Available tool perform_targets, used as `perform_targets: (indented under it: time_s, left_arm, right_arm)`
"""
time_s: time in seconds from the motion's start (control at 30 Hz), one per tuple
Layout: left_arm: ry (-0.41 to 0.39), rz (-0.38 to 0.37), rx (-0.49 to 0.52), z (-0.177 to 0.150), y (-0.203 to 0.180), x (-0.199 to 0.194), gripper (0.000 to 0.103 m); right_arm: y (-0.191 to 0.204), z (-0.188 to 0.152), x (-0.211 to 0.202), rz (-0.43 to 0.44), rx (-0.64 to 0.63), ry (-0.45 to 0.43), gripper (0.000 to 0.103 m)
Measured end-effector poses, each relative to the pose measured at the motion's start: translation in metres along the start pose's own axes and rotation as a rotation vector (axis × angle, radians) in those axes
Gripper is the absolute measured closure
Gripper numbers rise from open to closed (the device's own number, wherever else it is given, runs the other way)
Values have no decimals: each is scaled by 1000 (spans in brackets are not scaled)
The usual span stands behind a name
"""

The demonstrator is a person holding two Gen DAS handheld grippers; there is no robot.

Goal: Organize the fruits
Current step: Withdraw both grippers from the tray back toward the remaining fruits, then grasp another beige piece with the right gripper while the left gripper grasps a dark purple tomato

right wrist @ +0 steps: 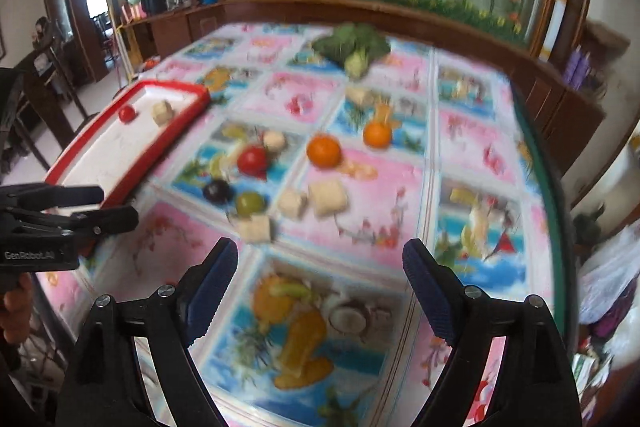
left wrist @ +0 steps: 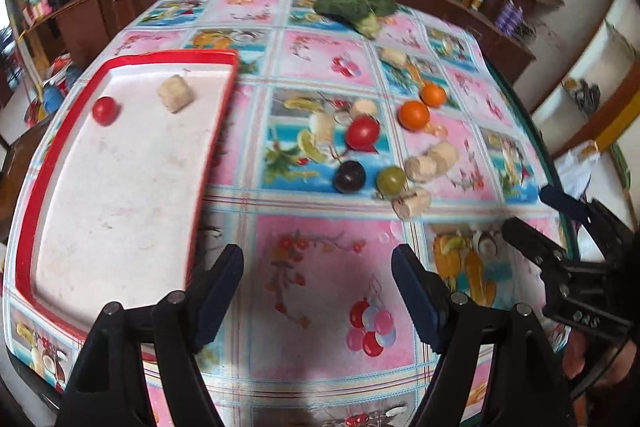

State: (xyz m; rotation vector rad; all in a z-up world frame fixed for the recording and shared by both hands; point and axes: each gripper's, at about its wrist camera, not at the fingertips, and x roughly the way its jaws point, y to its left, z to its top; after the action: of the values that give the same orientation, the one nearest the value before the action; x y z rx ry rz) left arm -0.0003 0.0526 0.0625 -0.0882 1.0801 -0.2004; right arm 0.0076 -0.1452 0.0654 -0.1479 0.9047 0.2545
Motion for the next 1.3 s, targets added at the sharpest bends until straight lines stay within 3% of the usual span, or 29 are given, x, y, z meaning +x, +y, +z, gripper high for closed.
perform_targets:
  time_s: [0.17, 0.37, 0.53, 0.63, 0.7, 0.77, 0.8, 1.13, 1.3]
  left_arm:
    - [37, -8, 56, -5, -12, 9, 21]
    - [76, -15, 75, -11, -15, 14, 21]
    - [74, 20, 116, -14, -14, 13, 21]
    - [76, 21, 126, -14, -11, 14, 20]
    - [83, 15, 115, -12, -8, 17, 20]
    - [89, -1, 106, -10, -7, 19, 20]
    - [92, -7, 103, -9, -7, 20, 20]
    - [100, -92, 88, 28, -18, 47, 20]
    - [111, -76, 104, 45, -20, 66, 21]
  right_arm:
    - [-2, -10, 19, 25, -23, 16, 19]
    - [13, -3, 38, 119, -65, 36, 19]
    - [33, 3, 61, 129, -105, 67, 21]
    - [39, 3, 71, 150, -110, 87, 38]
    - [45, 3, 79, 152, -128, 120, 61]
    - [47, 2, 84, 131, -141, 135, 76]
    - [47, 2, 83, 117, -146, 122, 77]
    - [7, -9, 65, 100, -23, 119, 77]
    - [-12, -19, 57, 107, 36, 128, 77]
